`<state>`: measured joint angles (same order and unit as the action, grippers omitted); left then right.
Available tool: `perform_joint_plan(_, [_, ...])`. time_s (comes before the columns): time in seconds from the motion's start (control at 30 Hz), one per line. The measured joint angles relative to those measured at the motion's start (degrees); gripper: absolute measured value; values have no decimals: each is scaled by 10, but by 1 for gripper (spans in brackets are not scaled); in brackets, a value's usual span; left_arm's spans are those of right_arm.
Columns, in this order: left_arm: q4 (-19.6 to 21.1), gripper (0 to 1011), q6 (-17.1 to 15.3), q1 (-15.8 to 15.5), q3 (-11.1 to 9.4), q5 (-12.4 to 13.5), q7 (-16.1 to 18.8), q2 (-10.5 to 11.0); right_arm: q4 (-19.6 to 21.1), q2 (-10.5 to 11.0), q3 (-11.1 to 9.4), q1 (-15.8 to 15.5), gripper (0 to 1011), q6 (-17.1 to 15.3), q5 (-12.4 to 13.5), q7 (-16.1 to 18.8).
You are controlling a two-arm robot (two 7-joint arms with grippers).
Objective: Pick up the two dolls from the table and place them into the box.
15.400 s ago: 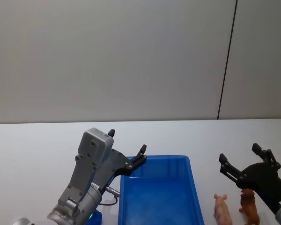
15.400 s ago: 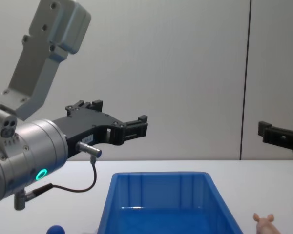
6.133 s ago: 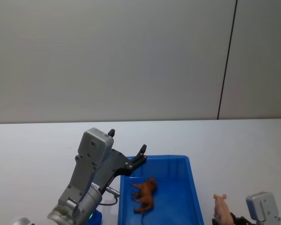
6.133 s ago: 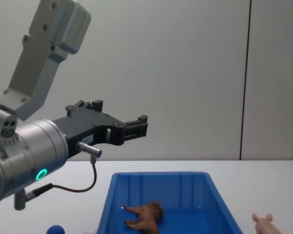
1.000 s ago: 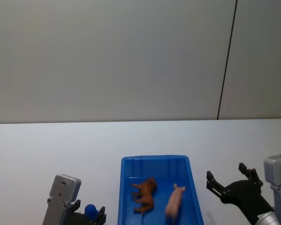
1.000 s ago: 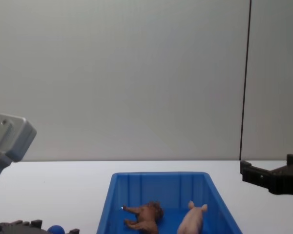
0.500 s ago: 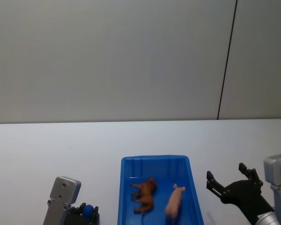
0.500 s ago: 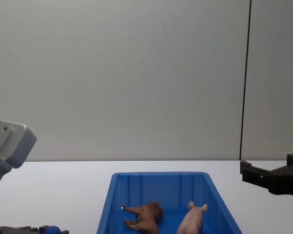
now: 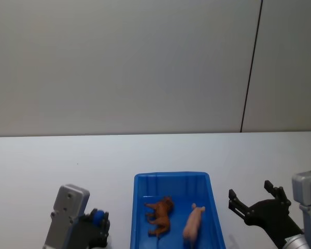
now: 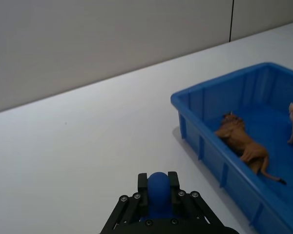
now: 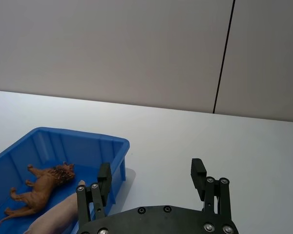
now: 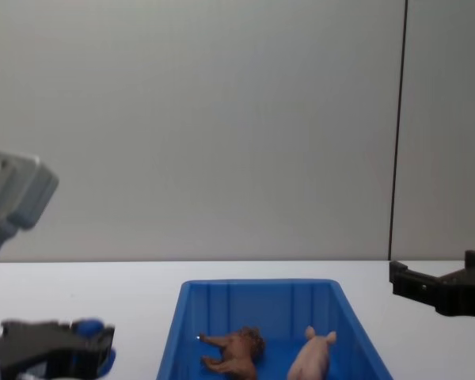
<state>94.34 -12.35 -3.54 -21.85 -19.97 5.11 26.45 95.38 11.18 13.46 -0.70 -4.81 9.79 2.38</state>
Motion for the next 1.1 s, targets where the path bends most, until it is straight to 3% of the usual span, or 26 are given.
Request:
perform_joint_plan(0.43, [44, 178, 22, -20, 4, 45, -47, -3, 0, 0, 0, 0, 1001, 0, 0, 0])
perform_joint_plan(0.9, [54, 137, 45, -46, 3, 53, -145, -16, 0, 0, 0, 0, 1001, 0, 0, 0])
perform_joint_plan(1.0, [53, 172, 49, -52, 2, 49, -171, -19, 0, 0, 0, 0, 1001, 0, 0, 0])
perform_joint_plan(1.1, [49, 277, 52, -58, 0, 44, -197, -23, 0, 0, 0, 0, 1001, 0, 0, 0])
